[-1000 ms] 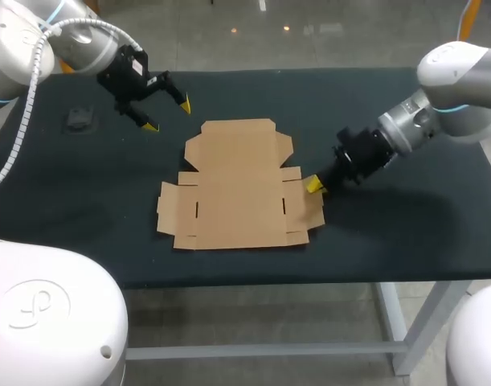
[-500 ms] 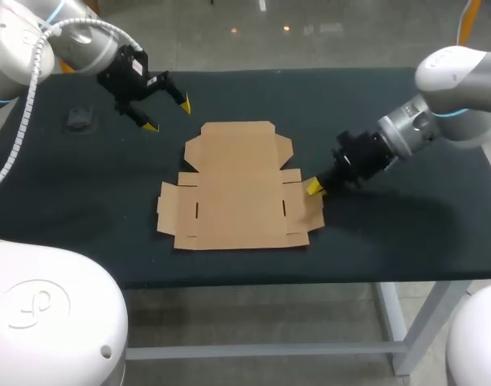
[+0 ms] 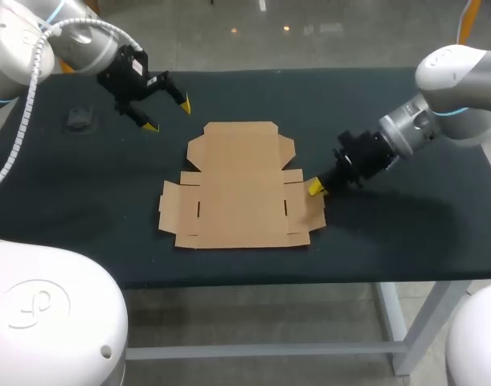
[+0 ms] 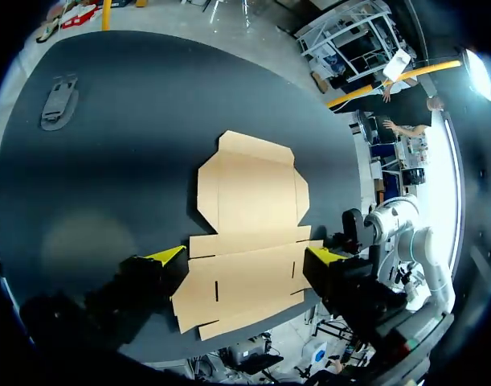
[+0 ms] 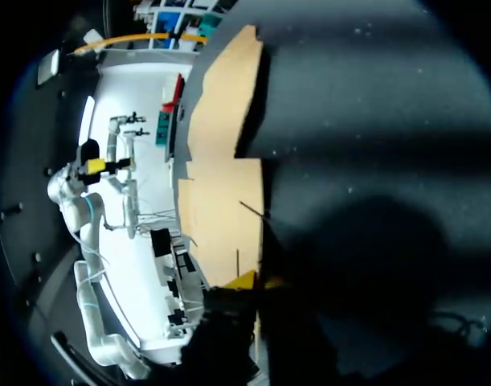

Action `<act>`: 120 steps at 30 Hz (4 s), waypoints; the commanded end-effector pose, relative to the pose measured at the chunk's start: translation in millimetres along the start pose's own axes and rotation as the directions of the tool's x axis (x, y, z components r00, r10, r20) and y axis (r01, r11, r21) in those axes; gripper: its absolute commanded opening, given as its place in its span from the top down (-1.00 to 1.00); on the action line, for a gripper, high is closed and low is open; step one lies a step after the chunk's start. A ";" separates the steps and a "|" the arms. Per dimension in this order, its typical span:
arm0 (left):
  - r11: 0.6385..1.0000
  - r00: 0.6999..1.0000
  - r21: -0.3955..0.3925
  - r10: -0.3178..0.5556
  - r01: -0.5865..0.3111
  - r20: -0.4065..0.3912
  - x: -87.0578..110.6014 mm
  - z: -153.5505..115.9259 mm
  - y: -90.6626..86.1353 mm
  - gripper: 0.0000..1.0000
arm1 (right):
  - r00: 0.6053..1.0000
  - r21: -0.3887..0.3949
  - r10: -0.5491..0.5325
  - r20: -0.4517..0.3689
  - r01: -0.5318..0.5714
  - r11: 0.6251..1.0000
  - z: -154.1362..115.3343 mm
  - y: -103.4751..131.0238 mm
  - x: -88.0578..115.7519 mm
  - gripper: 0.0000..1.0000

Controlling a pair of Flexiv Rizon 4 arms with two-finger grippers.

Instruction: Assemble the packaging by folding the flat box into shape, placing the metal phone stand inside, and closing the box properly

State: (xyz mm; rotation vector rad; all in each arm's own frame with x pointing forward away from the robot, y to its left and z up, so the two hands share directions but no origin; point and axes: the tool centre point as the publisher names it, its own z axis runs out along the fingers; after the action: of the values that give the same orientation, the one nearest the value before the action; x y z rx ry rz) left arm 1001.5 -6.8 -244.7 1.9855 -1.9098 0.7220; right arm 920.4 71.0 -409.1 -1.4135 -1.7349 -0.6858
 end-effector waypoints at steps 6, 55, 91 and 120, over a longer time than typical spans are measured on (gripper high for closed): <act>1.000 1.000 -0.003 -0.002 0.002 0.007 0.9 -1.0 -0.3 -1.00 | 1.000 0.009 0.011 -0.006 -0.011 1.000 -1.0 8.9 -4.3 0.71; 0.996 0.993 -0.072 -0.053 0.061 0.103 -58.9 -5.3 8.2 1.00 | 0.951 -0.162 -0.120 0.285 0.171 0.972 -118.1 75.7 34.2 1.00; 0.996 0.998 -0.060 0.065 -0.066 -0.023 -94.9 53.5 19.3 1.00 | 0.947 -0.116 -0.169 0.275 0.207 0.972 -66.6 95.1 11.0 1.00; 0.998 0.998 -0.009 0.059 -0.060 -0.009 -102.9 85.2 18.5 1.00 | 0.953 -0.184 -0.133 0.272 0.187 0.965 -38.3 83.1 -8.0 1.00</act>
State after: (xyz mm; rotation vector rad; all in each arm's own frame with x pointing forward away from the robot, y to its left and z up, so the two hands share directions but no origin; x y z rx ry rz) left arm 995.9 34.9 -371.2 1.9150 -1.9697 0.7406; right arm 1012.6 54.4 -400.7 -1.5623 -2.0484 -0.8113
